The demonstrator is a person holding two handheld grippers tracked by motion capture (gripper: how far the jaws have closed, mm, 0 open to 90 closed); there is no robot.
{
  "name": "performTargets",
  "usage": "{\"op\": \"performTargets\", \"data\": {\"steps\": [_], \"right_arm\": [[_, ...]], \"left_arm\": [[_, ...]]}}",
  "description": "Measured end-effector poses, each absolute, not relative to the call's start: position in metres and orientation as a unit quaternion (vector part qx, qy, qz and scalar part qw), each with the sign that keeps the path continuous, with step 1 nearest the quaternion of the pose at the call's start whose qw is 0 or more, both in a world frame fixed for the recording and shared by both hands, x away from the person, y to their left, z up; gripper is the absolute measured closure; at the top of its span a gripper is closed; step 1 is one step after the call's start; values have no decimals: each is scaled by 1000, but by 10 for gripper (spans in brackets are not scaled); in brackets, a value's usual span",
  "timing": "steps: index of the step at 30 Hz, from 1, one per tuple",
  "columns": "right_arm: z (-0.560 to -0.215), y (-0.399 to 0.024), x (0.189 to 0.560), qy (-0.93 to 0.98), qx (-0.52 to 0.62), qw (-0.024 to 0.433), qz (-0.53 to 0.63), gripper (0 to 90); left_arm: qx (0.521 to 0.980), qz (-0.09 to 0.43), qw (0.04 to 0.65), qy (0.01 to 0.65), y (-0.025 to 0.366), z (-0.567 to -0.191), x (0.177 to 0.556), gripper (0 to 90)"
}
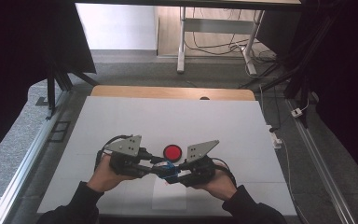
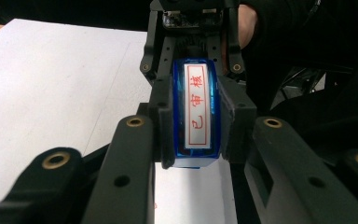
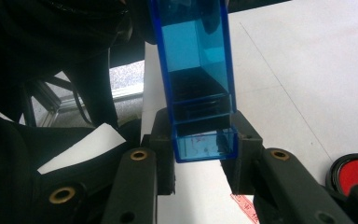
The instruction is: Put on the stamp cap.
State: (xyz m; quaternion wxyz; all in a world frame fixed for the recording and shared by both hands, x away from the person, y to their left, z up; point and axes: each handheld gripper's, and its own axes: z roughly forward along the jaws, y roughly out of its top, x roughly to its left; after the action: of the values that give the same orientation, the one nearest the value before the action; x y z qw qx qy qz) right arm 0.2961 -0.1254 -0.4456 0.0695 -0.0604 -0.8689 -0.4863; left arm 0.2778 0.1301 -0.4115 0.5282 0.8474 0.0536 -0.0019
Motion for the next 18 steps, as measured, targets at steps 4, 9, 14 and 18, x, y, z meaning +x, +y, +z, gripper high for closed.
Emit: {"op": "performTargets", "data": {"steps": [4, 9, 14, 18], "right_arm": [[-446, -125, 296, -869, -58, 75, -486, 682], [-444, -125, 296, -867, -54, 79, -489, 683], [-444, -126, 296, -866, -55, 82, -491, 684], [-443, -127, 295, -861, -51, 82, -499, 685]], "left_arm": [[848, -2, 528, 47, 131, -412, 278, 700], [850, -2, 526, 38, 129, -413, 278, 700], [844, -6, 534, 41, 130, -415, 279, 700], [837, -16, 546, 43, 131, -416, 280, 700]]}}
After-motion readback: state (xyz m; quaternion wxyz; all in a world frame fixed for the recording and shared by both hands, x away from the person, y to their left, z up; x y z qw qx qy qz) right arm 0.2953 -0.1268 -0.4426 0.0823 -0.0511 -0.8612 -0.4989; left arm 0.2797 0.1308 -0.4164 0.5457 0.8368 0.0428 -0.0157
